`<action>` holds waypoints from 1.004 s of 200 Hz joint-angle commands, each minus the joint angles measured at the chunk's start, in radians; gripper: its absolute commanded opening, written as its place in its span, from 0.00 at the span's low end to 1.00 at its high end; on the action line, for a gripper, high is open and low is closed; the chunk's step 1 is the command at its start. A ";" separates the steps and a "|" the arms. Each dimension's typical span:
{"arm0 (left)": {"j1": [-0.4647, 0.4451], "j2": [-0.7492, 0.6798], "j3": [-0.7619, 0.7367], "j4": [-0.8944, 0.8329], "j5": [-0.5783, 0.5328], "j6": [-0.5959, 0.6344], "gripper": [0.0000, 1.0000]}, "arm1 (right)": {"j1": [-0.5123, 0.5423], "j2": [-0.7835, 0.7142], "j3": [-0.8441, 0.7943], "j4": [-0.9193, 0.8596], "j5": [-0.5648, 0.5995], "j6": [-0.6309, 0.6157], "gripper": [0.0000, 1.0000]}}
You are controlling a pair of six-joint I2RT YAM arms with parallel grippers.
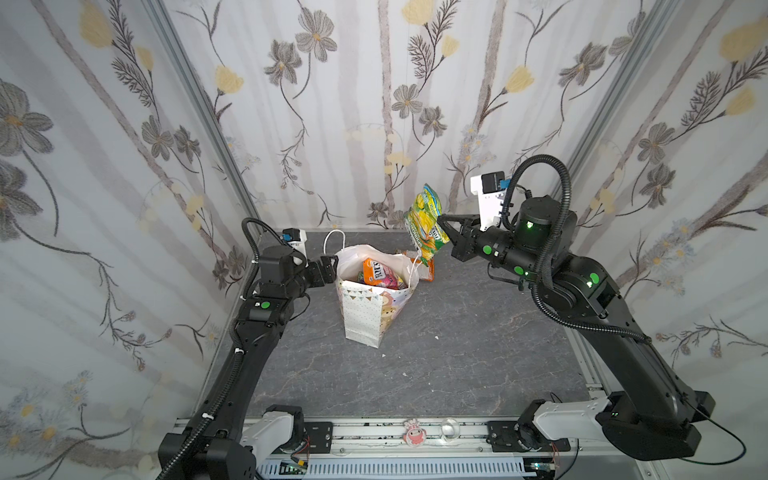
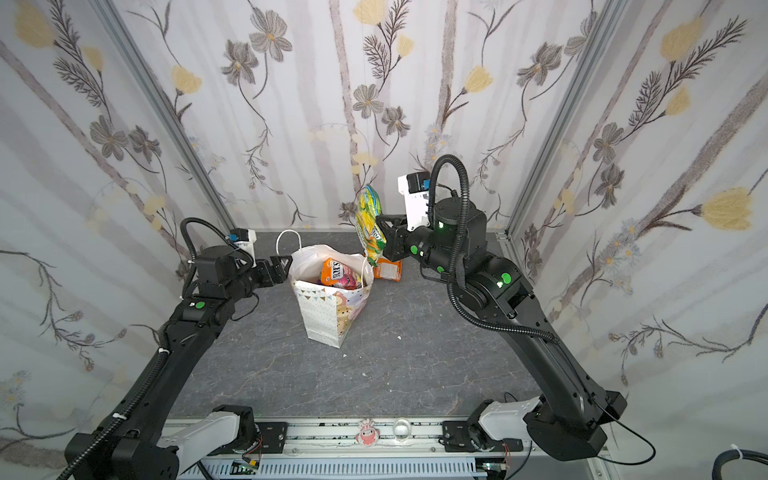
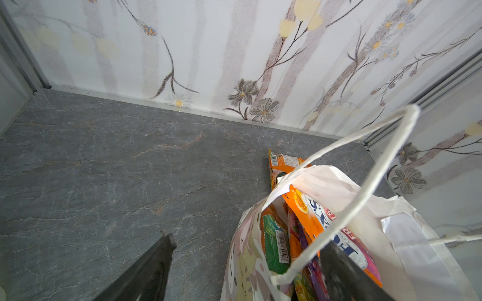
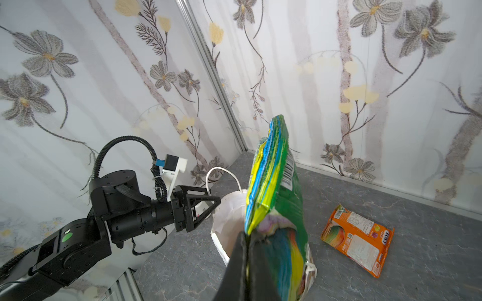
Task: Place the snacks into the paper bag
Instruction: 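Carry the green pack with the right gripper over the paper bag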
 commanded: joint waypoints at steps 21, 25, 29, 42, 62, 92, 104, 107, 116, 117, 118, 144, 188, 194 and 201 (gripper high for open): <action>0.002 -0.002 -0.002 0.041 0.015 -0.007 0.88 | 0.057 0.069 0.061 0.063 0.004 -0.045 0.00; 0.003 -0.002 -0.002 0.041 0.015 -0.008 0.88 | 0.058 0.081 0.071 0.058 0.003 -0.051 0.00; 0.004 -0.001 -0.002 0.042 0.016 -0.008 0.88 | 0.058 0.094 0.083 0.050 0.007 -0.058 0.00; 0.004 -0.001 -0.003 0.040 0.017 -0.008 0.88 | 0.098 0.140 0.134 0.010 0.015 -0.081 0.00; 0.004 -0.001 -0.003 0.040 0.016 -0.007 0.88 | 0.111 0.207 0.210 -0.045 0.015 -0.108 0.00; 0.004 -0.001 -0.002 0.039 0.016 -0.006 0.88 | 0.121 0.253 0.266 -0.062 0.011 -0.120 0.00; 0.004 0.000 -0.002 0.037 0.016 -0.004 0.89 | 0.122 0.253 0.267 -0.053 0.003 -0.122 0.00; 0.004 0.000 -0.002 0.037 0.016 -0.004 0.88 | 0.122 0.253 0.267 -0.052 0.002 -0.122 0.00; 0.004 0.000 -0.002 0.037 0.015 -0.004 0.88 | 0.122 0.252 0.267 -0.050 0.001 -0.124 0.00; 0.004 0.000 -0.002 0.036 0.016 -0.004 0.89 | 0.122 0.252 0.267 -0.050 0.002 -0.124 0.00; 0.003 -0.001 -0.002 0.036 0.016 -0.004 0.89 | 0.122 0.252 0.267 -0.051 0.002 -0.125 0.00; 0.003 -0.001 -0.002 0.037 0.017 -0.006 0.88 | 0.122 0.287 0.267 -0.064 0.004 -0.138 0.00; 0.004 -0.005 -0.002 0.040 0.019 -0.005 0.88 | 0.115 0.317 0.267 -0.103 -0.131 -0.211 0.00; 0.004 -0.005 -0.003 0.040 0.019 -0.006 0.88 | 0.113 0.323 0.267 -0.107 -0.132 -0.217 0.00; 0.004 -0.007 -0.005 0.040 0.019 -0.006 0.88 | 0.110 0.331 0.267 -0.112 -0.127 -0.227 0.00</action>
